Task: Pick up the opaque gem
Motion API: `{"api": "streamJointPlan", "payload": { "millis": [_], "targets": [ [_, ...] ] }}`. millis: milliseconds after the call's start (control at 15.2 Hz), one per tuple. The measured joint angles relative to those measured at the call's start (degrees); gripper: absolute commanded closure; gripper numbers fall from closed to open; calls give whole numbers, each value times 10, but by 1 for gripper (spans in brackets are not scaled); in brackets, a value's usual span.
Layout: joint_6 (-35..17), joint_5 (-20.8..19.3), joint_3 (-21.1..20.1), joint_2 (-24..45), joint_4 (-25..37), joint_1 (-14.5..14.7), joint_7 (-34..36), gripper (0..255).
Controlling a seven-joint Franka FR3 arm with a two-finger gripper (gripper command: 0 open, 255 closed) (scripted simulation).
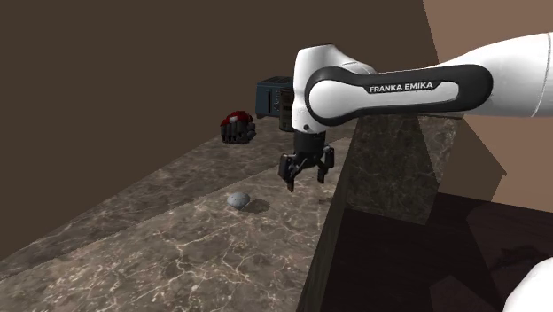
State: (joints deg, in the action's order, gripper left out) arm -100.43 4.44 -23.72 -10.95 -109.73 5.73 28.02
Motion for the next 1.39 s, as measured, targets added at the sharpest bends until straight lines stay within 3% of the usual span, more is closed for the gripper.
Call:
{"api": "streamJointPlan", "payload": {
  "millis": [462,858,990,1386],
  "targets": [
    [27,-71,-56,162,169,40,84,0],
    [79,-148,-76,311,346,112,142,0],
    [75,-155,-75,327,355,120,146,0],
    [29,-154,-74,323,304,113,148,0]
  ]
}}
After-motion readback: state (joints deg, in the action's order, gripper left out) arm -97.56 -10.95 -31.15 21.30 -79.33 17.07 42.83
